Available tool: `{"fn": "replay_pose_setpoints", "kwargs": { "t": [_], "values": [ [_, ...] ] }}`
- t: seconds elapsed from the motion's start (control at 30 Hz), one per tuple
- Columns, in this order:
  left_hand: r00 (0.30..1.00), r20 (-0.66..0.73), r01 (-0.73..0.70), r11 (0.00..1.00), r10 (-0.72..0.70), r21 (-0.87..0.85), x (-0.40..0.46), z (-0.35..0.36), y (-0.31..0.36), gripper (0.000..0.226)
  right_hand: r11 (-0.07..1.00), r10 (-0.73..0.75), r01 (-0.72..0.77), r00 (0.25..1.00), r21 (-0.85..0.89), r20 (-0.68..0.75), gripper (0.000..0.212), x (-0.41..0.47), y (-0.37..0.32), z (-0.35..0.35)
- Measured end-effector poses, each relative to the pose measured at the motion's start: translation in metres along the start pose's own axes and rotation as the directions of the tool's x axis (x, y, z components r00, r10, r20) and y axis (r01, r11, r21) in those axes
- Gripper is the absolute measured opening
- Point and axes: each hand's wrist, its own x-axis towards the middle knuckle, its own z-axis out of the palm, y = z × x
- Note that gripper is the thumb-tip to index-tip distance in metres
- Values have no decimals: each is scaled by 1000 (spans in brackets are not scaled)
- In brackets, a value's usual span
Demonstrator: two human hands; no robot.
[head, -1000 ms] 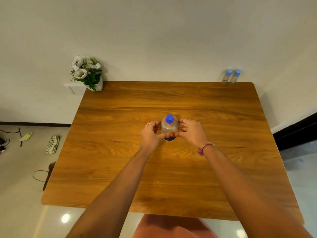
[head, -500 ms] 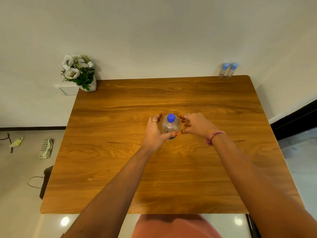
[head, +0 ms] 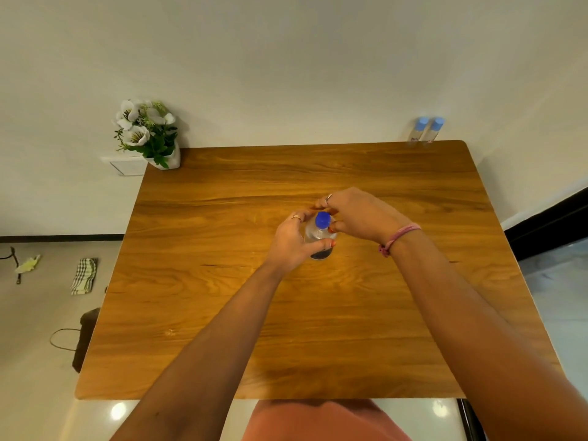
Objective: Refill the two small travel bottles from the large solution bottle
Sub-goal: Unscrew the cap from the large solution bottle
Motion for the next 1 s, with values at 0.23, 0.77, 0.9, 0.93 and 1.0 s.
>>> {"fn": "replay_pose_setpoints", "kwargs": {
  "t": [0.23, 0.77, 0.9, 0.93, 1.0],
  "values": [
    [999, 18, 28, 998, -27, -61, 2, 4, -6, 70, 986, -28, 18, 998, -164, -62, 23, 3, 6, 11],
    [993, 78, 99, 982, -87, -162, 2, 0, 0, 75, 978, 94, -118, 986, -174, -140, 39, 6, 0, 17],
    [994, 72, 98, 981, -87, -168, 1, 1, 0, 77, 978, 165, -172, 984, -118, -67, 53, 3, 3, 17],
    [993, 79, 104, 980, -91, -172, 1, 1, 0, 76, 983, 164, -165, 986, -80, -23, 57, 3, 3, 14],
    [991, 88, 112, 976, -97, -189, 1, 0, 2, 73, 993, 112, -111, 993, -32, 41, 64, 3, 1, 6]
  ]
}}
